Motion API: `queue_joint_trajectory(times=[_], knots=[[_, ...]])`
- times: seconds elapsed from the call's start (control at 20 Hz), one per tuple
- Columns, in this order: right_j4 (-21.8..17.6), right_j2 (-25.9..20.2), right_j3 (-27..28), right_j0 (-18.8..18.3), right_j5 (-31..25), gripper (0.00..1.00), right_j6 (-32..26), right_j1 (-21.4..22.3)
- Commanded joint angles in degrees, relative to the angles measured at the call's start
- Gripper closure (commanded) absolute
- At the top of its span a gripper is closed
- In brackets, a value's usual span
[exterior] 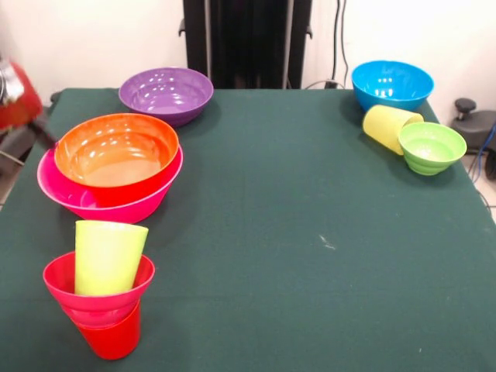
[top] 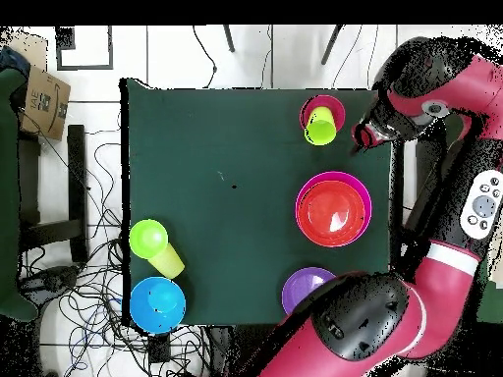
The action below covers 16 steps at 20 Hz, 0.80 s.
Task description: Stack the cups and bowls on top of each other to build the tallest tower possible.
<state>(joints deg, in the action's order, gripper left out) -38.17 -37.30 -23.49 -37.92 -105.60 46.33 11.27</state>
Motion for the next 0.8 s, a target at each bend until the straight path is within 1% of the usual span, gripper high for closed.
queue_joint_trajectory(times=[0.05,0.1,0.2,0.25,0.35,0.4,0.45,0.5,0.55,0.65,0.75,0.8], knots=[[9.5,6.3,-24.1,-1.4,31.1,0.0,25.1,7.0],[11.0,7.5,-28.4,-2.2,35.7,0.0,30.6,8.8],[11.8,8.6,-30.8,-2.3,38.6,0.0,33.8,9.8],[12.1,9.0,-31.1,-2.2,39.2,0.0,33.6,10.0],[12.8,10.2,-31.1,-0.9,40.4,0.0,35.5,9.8],[13.6,11.2,-31.4,-0.3,40.9,0.0,38.6,9.6],[14.0,11.4,-30.0,0.3,40.4,0.0,39.0,8.8],[14.9,12.0,-30.8,0.7,40.1,0.0,40.4,9.0],[15.4,12.4,-31.0,1.0,39.6,0.0,40.5,9.0],[16.5,13.1,-31.7,1.6,37.1,0.0,41.6,8.8],[17.4,13.4,-31.0,2.5,33.4,0.0,42.0,8.5],[17.9,13.8,-30.2,2.9,30.1,0.0,42.5,8.2]])
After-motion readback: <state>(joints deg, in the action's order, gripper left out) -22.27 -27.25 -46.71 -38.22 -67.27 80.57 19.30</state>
